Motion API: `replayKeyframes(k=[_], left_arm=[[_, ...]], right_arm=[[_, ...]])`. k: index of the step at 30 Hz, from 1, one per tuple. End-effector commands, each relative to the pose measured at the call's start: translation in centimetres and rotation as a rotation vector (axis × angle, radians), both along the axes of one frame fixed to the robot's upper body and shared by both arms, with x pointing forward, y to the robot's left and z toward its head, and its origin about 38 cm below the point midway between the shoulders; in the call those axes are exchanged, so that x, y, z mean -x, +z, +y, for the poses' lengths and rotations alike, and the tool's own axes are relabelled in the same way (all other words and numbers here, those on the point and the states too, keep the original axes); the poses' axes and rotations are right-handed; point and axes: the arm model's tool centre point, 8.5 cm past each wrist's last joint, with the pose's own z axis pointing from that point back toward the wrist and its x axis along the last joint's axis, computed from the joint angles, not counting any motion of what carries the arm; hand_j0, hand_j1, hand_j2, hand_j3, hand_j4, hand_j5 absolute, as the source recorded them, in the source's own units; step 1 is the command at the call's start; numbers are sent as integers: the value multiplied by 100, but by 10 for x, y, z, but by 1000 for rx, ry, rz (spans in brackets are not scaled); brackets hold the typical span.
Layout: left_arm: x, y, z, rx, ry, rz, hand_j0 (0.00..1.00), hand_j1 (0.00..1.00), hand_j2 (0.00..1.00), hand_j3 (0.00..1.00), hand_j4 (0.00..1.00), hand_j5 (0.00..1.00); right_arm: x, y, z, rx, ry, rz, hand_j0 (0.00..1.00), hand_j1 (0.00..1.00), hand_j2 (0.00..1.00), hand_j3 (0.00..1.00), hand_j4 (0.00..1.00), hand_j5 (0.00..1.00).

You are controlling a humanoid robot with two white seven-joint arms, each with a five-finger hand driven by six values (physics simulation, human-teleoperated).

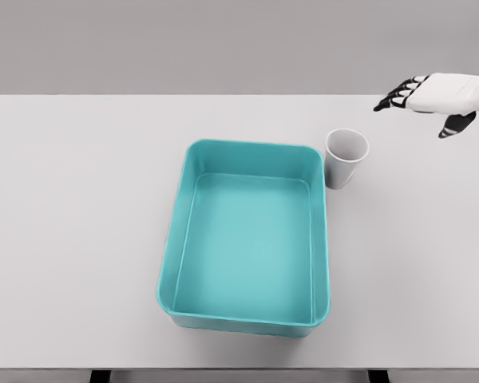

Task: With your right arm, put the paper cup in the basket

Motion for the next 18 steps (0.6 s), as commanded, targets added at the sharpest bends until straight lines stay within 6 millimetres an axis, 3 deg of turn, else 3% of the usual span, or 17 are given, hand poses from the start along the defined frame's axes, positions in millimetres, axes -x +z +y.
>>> replayKeyframes(k=[1, 6, 13, 18], left_arm=[[0, 0, 0, 0, 0, 0, 100, 100, 100, 100, 100, 100], [0, 0, 0, 1, 0, 0, 100, 100, 100, 100, 100, 100], [0, 0, 0, 0, 0, 0, 100, 100, 100, 100, 100, 100], [0, 0, 0, 0, 0, 0, 100, 100, 100, 100, 100, 100]], right_arm=[[0, 2, -1, -6, -3, -4, 100, 100, 100, 100, 100, 100], [-4, 1, 7, -23, 6, -4, 100, 100, 100, 100, 100, 100], [-14, -8, 55, -16, 101, -1, 100, 100, 100, 100, 100, 100], [-17, -5, 73, -36, 134, -15, 100, 100, 100, 100, 100, 100]])
